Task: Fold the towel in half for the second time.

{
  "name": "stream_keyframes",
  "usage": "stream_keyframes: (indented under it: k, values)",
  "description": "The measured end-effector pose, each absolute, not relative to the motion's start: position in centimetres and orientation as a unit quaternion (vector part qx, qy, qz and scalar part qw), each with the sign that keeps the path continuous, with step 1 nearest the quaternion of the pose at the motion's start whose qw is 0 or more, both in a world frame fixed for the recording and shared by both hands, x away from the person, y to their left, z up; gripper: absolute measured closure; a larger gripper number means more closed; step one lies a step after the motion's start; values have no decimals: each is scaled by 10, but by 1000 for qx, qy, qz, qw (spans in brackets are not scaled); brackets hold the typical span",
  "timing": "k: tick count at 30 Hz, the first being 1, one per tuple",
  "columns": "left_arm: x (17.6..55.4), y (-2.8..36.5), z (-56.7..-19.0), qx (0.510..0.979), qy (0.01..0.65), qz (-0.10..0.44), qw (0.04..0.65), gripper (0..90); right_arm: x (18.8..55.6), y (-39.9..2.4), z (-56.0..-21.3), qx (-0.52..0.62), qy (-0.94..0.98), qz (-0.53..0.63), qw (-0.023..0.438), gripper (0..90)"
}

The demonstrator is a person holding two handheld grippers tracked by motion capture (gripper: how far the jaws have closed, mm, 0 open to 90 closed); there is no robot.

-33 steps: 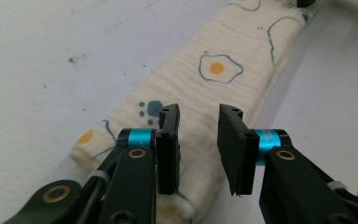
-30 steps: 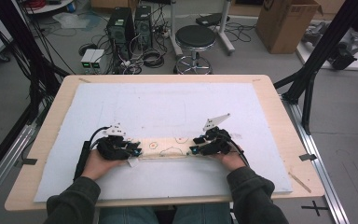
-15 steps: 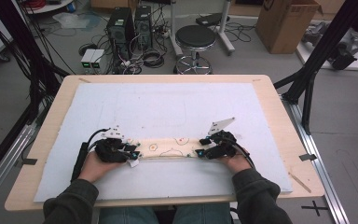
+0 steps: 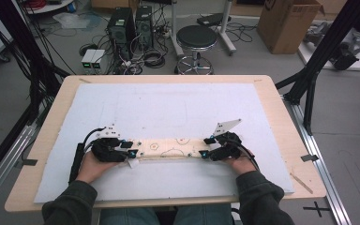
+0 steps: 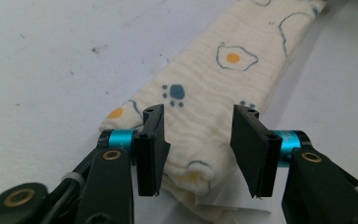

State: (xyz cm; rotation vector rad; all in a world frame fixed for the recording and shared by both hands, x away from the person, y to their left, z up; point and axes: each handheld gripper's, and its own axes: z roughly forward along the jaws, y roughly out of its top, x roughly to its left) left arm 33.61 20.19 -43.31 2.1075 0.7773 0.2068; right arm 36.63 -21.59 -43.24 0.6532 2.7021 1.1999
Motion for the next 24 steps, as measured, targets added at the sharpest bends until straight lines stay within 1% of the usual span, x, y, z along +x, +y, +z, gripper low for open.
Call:
stream_keyframes:
  k: [6, 15, 24]
  values:
    - [337, 199, -437, 852, 306, 84, 416, 521, 367, -217, -437, 220, 892, 392, 54, 412]
    - [336, 198, -438, 851, 310, 87, 415, 522, 363, -219, -442, 205, 889, 401, 79, 416]
    - [336, 197, -438, 854, 304, 94, 411, 515, 362, -218, -442, 209, 889, 400, 80, 416]
